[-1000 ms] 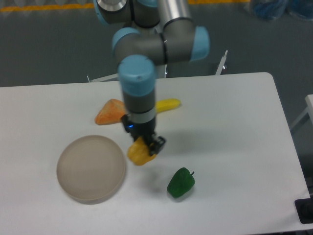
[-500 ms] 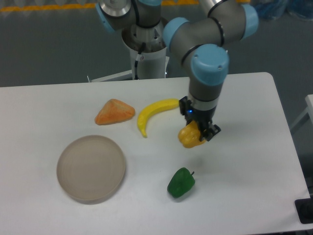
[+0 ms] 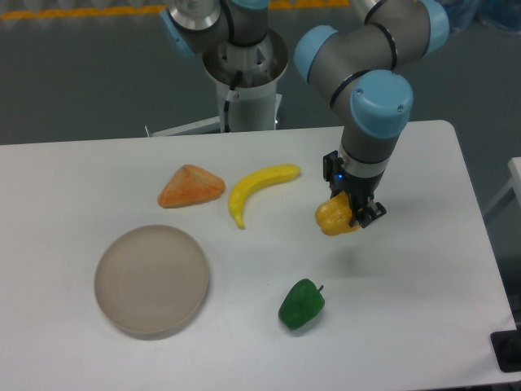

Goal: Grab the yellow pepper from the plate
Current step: 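Hold the yellow pepper raised beside the banana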

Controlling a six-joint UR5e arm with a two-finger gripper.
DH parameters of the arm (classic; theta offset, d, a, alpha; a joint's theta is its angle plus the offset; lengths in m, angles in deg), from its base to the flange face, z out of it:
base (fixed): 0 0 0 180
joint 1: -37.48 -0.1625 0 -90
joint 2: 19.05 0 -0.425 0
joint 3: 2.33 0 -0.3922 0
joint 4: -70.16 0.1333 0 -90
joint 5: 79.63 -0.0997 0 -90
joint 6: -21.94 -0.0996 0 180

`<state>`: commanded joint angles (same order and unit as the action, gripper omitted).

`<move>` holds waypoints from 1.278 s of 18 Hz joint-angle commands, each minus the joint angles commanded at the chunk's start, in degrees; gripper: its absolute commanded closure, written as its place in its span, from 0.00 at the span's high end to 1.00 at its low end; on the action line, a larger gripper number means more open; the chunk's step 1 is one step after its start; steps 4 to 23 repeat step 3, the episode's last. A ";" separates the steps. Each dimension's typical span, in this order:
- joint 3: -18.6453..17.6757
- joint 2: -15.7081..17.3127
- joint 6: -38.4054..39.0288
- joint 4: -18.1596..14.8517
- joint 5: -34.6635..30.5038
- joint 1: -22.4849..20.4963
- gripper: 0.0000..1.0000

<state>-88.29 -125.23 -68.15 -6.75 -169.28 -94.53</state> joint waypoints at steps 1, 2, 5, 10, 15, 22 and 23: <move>0.00 0.00 -0.09 0.00 -0.09 0.00 0.15; 0.00 0.00 -0.09 0.00 -0.09 0.00 0.15; 0.00 0.00 -0.09 0.00 -0.09 0.00 0.15; 0.00 0.00 -0.09 0.00 -0.09 0.00 0.15; 0.00 0.00 -0.09 0.00 -0.09 0.00 0.15; 0.00 0.00 -0.09 0.00 -0.09 0.00 0.15; 0.00 0.00 -0.09 0.00 -0.09 0.00 0.15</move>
